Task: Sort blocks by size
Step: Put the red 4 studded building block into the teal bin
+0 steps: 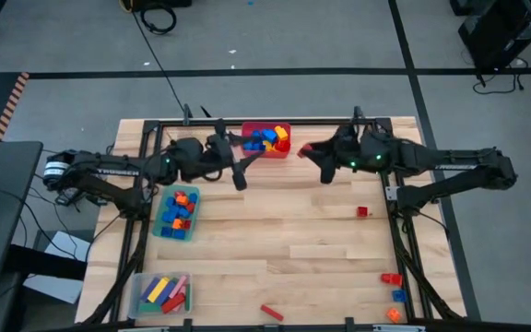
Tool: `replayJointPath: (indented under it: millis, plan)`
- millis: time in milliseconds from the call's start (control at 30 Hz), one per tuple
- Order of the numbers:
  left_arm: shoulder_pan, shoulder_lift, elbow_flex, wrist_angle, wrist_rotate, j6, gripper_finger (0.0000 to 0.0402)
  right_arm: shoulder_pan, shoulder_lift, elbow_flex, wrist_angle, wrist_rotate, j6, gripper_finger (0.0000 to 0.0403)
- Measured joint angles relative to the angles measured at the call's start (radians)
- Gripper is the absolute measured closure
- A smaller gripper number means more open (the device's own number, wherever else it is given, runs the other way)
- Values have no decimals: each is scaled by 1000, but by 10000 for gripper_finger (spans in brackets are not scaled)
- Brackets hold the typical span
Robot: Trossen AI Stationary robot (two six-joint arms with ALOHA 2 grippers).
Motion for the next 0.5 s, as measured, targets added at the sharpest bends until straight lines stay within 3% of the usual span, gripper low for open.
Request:
replayJointPath:
  millis: [233,400,500]
  plan:
    - [-28,22,56,-11,-49,79,170,-32,11,1,193,-4,-42,234]
    - [-40,122,147,-18,-51,94,128,-39,30,1,210,-7,-38,234]
    - [-50,195,201,-20,-81,204,109,-40,45,1,253,7,-48,234]
